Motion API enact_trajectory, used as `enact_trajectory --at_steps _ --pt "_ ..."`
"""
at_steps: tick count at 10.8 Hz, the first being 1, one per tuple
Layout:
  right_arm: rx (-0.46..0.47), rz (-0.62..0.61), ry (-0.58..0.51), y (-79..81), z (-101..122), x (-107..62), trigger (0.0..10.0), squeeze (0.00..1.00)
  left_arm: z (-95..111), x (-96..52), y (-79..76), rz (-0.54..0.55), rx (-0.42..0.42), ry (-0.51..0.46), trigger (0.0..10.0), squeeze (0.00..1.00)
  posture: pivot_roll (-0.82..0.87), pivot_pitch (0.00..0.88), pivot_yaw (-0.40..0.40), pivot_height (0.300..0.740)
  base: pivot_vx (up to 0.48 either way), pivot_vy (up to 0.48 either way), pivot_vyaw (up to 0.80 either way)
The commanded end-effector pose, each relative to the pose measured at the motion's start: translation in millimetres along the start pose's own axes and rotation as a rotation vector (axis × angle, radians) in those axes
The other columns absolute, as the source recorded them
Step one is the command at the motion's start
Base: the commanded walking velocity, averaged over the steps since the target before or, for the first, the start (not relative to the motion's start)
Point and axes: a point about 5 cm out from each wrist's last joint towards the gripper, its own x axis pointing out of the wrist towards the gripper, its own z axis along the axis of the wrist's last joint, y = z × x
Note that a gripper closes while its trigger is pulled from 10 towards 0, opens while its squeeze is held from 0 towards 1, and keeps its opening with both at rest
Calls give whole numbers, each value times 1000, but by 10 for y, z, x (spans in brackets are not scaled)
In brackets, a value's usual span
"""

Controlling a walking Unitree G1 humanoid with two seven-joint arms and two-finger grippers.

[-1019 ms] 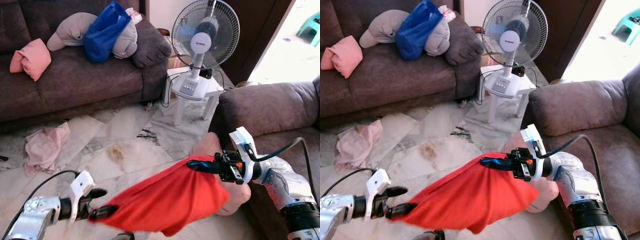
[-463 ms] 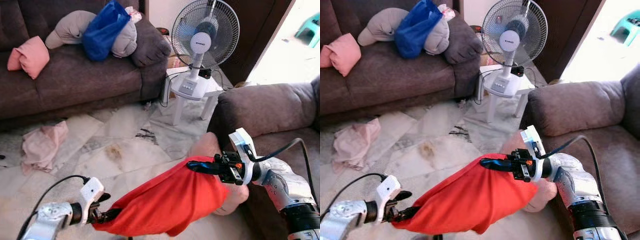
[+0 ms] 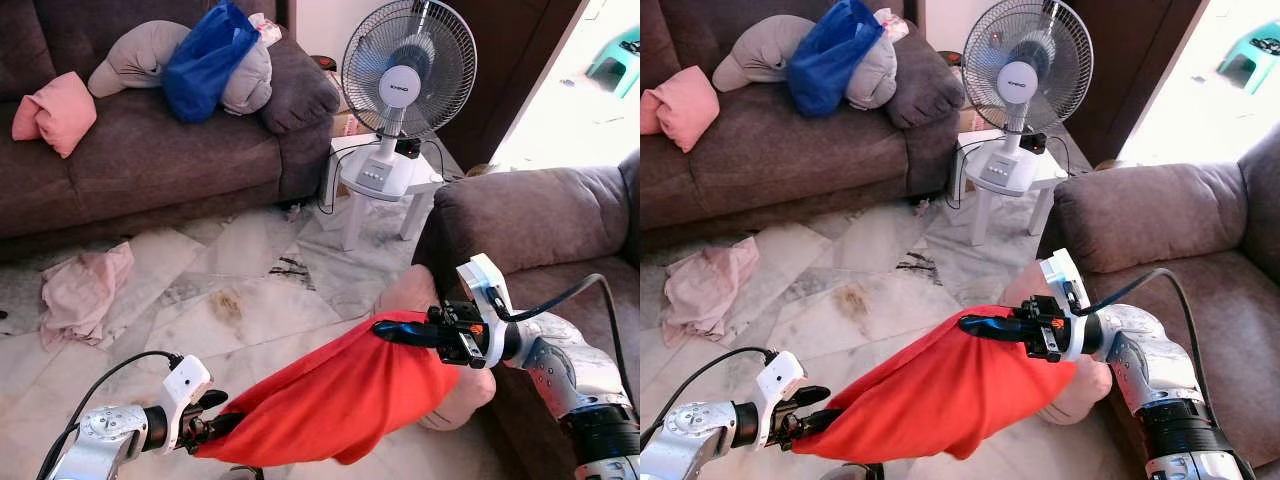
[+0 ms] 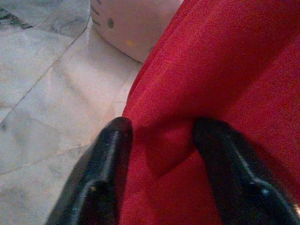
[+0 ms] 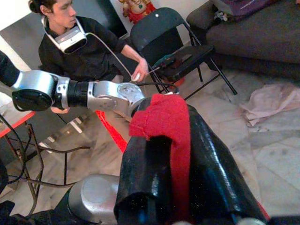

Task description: Move the pillow to the sofa from floor

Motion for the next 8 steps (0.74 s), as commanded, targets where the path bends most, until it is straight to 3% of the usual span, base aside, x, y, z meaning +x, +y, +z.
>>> enact_trajectory --at_steps 1,8 --pt "-80 38 -42 38 171 23 10000 0 -17 19 -31 -17 0 3 0 0 97 135 -100 740 0 0 0" --pt "-70 32 -49 30 106 50 10000 0 84 -13 -11 -3 -11 -63 0 0 108 126 -87 740 0 0 0"
